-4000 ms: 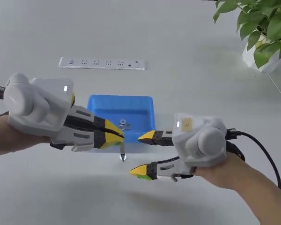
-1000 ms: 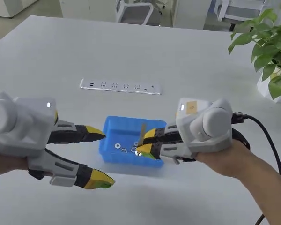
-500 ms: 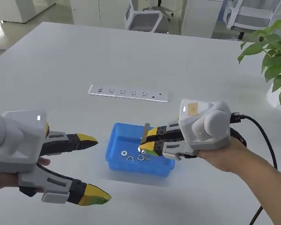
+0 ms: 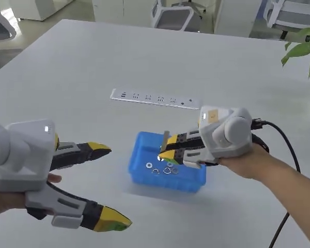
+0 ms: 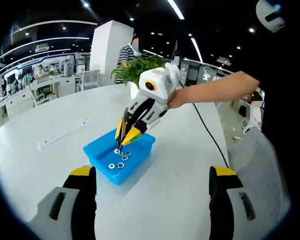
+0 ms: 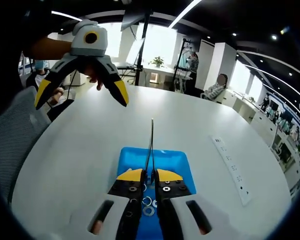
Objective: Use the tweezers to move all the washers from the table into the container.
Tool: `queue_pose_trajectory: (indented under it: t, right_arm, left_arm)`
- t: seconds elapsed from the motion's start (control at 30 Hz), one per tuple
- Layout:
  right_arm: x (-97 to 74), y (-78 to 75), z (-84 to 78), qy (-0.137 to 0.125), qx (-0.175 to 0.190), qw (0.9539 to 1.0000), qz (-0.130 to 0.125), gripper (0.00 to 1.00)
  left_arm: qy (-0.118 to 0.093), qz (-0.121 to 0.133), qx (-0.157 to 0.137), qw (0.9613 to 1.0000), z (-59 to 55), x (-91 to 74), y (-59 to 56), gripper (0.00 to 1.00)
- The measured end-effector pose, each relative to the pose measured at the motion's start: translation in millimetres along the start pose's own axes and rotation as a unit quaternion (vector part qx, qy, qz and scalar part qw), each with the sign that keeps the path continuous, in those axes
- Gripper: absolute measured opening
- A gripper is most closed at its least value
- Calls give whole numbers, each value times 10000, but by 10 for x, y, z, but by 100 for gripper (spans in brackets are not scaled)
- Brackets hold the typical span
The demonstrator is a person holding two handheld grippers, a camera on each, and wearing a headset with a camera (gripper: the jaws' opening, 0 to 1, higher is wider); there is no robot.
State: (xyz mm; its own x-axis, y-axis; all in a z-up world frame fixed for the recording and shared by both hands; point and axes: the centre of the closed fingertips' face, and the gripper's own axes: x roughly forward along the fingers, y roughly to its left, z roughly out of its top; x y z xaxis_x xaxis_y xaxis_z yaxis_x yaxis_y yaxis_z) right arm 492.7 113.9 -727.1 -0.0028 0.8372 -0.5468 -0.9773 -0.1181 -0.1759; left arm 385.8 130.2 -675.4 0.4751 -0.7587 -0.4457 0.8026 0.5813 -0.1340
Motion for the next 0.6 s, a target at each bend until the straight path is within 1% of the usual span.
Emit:
queue_pose_trajectory:
  t: [0.2,0.33,0.43,0.6]
  right_arm:
    - [82,-4,-92,82,-15,9999,108,9]
    - [123,2,-133,110,-22,9998,163,9]
    - [163,13,-160,145,-25,9996,223,9]
    - [225,21,-200,176,-37,9994,308,9]
  left_arm:
    - [25,18,-41,10000,-22,-8,11,99]
    - [9,32,-31,10000,-4,0,17,99]
    - [-1,37,-25,10000,14,14,40,99]
    - [23,33,59,10000,73,79,120,97]
